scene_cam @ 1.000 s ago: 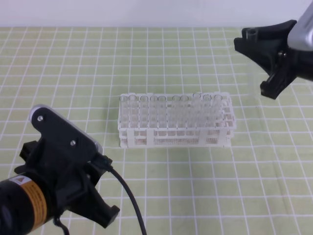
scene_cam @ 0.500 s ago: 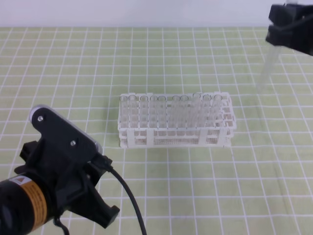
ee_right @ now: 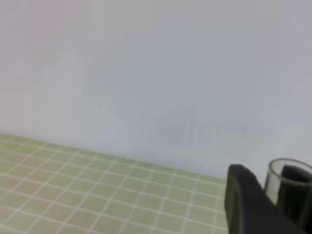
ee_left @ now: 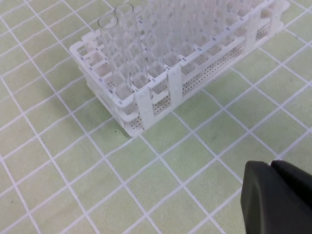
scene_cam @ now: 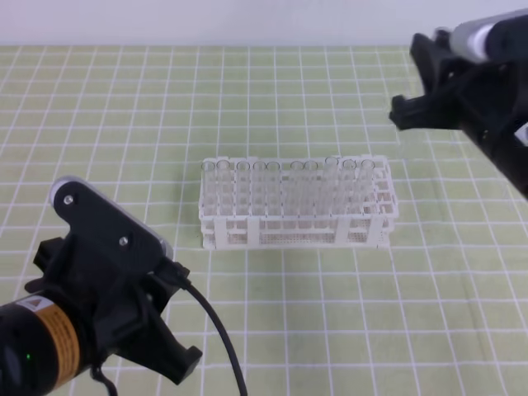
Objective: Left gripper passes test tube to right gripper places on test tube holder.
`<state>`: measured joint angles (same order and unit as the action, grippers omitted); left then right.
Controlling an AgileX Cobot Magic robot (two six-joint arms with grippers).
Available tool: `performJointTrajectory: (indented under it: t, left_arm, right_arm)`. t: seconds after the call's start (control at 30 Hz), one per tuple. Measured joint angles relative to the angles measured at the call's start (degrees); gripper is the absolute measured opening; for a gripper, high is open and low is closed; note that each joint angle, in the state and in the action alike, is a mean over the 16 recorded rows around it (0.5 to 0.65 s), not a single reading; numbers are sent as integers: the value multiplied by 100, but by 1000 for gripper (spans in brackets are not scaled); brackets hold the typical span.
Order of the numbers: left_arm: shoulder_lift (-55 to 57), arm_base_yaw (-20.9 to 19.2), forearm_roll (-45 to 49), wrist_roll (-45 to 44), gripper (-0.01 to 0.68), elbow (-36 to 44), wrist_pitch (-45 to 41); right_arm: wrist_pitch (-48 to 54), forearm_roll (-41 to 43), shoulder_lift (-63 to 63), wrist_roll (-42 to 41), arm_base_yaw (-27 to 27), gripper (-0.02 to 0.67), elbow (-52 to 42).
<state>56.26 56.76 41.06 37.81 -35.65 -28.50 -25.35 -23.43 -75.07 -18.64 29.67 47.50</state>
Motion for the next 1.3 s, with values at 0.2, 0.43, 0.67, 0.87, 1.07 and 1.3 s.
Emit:
performJointTrajectory:
  t: [0.2, 0.43, 0.67, 0.87, 1.07, 1.3]
  left_arm:
    - [0, -1, 0, 0, 0, 0, 0]
    - [0, -1, 5, 0, 0, 0, 1]
    - [0, -2, 14, -1, 0, 0, 2]
    - [0, -2, 18, -1, 0, 0, 3]
    - [1, -3, 23, -1, 0, 0, 3]
    - [0, -2, 15, -1, 0, 0, 2]
  right_arm:
    - [-290, 715, -304, 332, 21, 10, -107]
    - [-672, 1084, -515, 574, 22, 10, -263]
    - [-935, 1247, -630, 762, 31, 10, -389]
    - [-1262, 1450, -794, 1112, 41, 10, -529]
    - [-2008, 1549, -1009, 1375, 50, 10, -839]
    - [-2825, 1617, -1161, 1510, 51, 10, -1193]
